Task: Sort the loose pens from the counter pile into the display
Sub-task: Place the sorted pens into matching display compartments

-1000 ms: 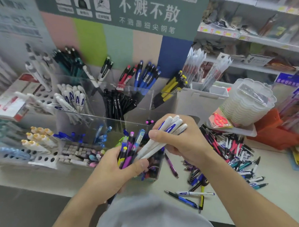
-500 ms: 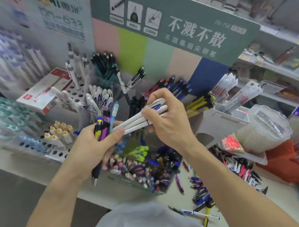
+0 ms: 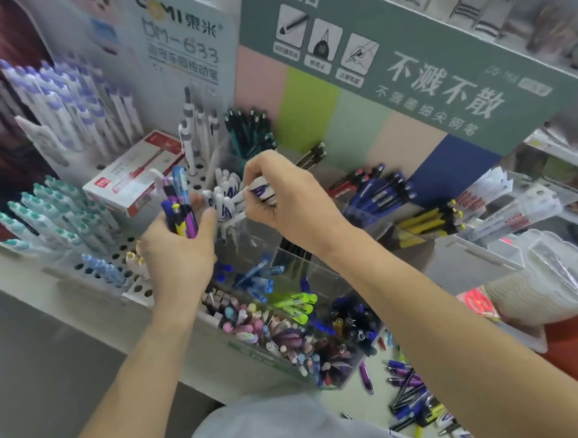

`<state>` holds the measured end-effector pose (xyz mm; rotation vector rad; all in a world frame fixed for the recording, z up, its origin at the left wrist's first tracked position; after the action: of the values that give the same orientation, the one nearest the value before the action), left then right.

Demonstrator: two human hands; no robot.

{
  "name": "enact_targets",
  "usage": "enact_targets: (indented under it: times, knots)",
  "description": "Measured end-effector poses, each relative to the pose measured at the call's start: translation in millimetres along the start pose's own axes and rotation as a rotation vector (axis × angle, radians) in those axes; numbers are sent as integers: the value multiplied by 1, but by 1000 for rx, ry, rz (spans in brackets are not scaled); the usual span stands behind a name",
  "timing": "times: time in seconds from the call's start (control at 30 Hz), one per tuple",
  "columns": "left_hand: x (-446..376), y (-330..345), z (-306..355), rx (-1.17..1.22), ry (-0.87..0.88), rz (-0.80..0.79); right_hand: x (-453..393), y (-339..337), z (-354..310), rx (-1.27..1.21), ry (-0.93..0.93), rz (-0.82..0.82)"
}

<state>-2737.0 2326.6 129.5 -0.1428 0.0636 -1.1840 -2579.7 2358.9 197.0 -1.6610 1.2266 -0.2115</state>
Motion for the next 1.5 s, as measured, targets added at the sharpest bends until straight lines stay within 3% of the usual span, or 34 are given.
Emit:
enact_targets:
  times: [0.17,0.37,0.57,0.7,0.8,0.9,1.1,1.27,1.33,1.4,1.5]
  knots:
    - [-8,5,0,-119,33,-122,-4,13,10,22,1,-40]
    - [-9,1,-7,-199,135,-81,-9,-10,18,-29,114,130]
    - [-15,5,-4,-219,182,4,-20,12,7,174,-42,-113]
    - [-18,3,-1,-147,163,18,-18,34,5,313,108,-229]
    - [-19,-3,-3,-76,147,4,-5,28,-1,137,265,-125]
    - [-14,-6,-4,-89,156,7,10,22,-5,132,363,1]
    - [-16,1,-4,-180,157,-101,1,30,0,177,307,55]
    - [3,-9,6,-54,116,-42,9,26,-7,218,224,59]
    - [14,-7,4,50,-9,-200,24,11,-16,125,240,190]
    - [32,2,-1,274,-216,-473,42,-2,-24,-71,309,243]
    - [71,18,-4,570,-485,-893,73,-5,-27,-374,508,30]
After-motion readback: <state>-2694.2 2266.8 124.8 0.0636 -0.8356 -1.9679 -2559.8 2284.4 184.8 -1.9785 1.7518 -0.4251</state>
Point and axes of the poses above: each hand's wrist, its own x-axis away from the middle knuckle, its own y-axis out of the palm, z = x × y, the point moved 4 cm from there along -x, towards the middle knuckle, and after that the axes turned 4 degrees about -z, right-handed, at the moved point
